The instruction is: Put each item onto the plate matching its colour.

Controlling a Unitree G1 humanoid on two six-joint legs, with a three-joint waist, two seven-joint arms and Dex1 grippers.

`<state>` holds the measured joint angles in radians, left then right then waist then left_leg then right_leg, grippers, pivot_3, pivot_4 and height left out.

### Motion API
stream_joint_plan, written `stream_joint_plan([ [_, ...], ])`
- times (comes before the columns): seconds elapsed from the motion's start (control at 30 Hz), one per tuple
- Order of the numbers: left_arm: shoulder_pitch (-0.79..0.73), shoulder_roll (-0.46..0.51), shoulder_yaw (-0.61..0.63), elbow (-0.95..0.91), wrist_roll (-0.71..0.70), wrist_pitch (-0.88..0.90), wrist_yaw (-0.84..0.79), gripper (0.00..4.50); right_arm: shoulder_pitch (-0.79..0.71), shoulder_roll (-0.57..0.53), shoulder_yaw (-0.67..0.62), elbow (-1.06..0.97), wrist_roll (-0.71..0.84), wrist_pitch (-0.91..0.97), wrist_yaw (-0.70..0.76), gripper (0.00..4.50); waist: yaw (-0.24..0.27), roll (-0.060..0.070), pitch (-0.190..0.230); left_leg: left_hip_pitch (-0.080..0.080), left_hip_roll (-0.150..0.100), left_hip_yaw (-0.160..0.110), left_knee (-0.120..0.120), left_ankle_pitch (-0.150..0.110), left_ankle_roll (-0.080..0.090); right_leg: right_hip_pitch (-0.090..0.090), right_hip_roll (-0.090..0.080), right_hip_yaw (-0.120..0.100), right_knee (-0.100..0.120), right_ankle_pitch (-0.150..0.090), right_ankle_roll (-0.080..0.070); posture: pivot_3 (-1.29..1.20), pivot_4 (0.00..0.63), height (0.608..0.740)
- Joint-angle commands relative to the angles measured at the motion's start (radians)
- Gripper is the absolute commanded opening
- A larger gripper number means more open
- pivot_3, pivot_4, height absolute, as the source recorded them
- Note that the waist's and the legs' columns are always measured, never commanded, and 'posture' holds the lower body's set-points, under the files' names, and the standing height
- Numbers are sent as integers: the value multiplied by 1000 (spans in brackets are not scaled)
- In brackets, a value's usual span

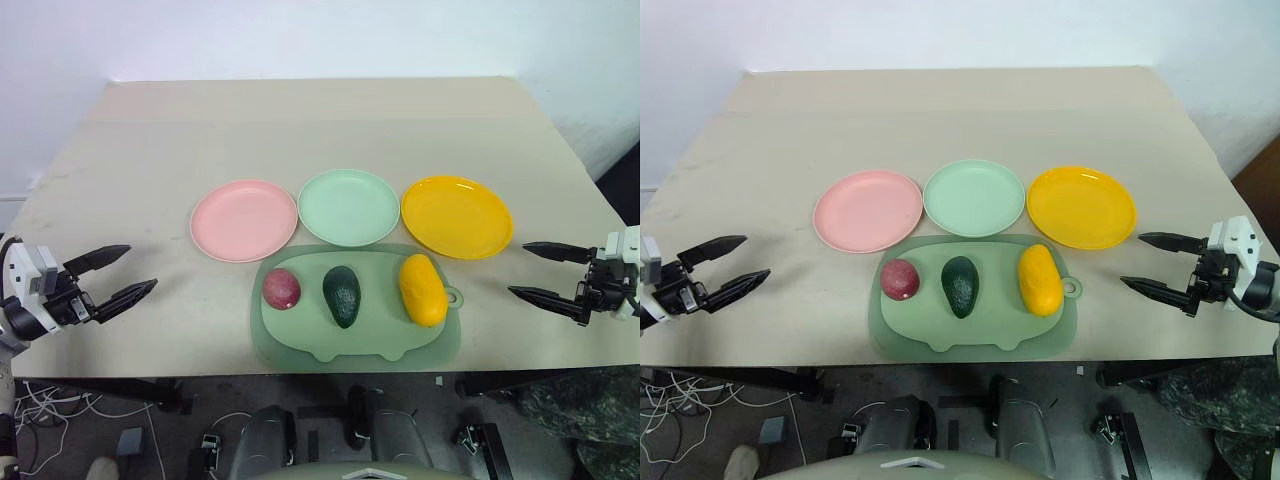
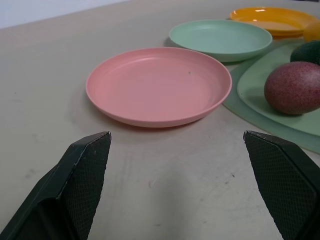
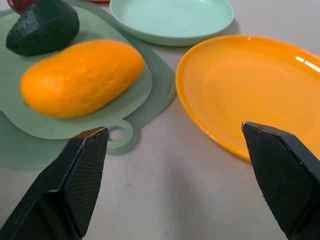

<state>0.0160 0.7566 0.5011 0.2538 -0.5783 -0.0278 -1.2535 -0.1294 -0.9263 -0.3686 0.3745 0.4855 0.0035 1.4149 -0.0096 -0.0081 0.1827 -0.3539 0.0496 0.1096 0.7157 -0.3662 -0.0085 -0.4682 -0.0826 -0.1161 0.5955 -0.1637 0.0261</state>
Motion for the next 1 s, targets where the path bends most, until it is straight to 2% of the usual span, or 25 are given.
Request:
stream_joint_plan([
  [0.03, 38, -52, 34, -64, -7, -36, 63, 4457, 24, -5, -48, -28, 15, -18, -12, 4500, 0, 0, 0, 0, 0, 0, 0, 0, 0, 0, 0, 0, 0, 0, 0, 0, 150, 733],
  [0.17, 56, -77, 27, -71, -4, -48, 81, 4457, 48, -3, -58, -38, 22, -21, -19, 4500, 1, 0, 0, 0, 0, 0, 0, 0, 0, 0, 0, 0, 0, 0, 0, 0, 150, 733],
  [0.53, -45, 6, 5, 28, -8, -67, -37, 4457, 120, -13, -87, -107, 70, 39, -7, 4500, 0, 0, -1, 1, 0, -1, 0, 0, 0, 0, 0, 0, 0, 0, 0, 0, 150, 733],
  [0.77, 4, -45, -39, -111, -5, -59, -10, 4457, 66, -28, -73, -80, 74, 81, 25, 4500, 0, 0, -1, 1, 0, -1, 0, 0, 0, 0, 0, 0, 0, 0, 0, 0, 150, 733],
  [0.9, 53, -75, -56, -224, -20, -40, 13, 4457, 56, -22, -78, -167, 126, 210, -11, 4500, 1, 0, -1, 0, 0, -1, 0, 0, 0, 0, 0, 0, 0, 0, 0, 0, 150, 733],
  [1.0, 80, -82, -73, -260, -22, -49, -9, 4457, 62, -24, -79, -316, 197, 369, -84, 4500, 2, 0, -1, 0, 0, -2, 0, 0, 0, 0, 0, 0, 0, 0, 0, 0, 150, 733],
])
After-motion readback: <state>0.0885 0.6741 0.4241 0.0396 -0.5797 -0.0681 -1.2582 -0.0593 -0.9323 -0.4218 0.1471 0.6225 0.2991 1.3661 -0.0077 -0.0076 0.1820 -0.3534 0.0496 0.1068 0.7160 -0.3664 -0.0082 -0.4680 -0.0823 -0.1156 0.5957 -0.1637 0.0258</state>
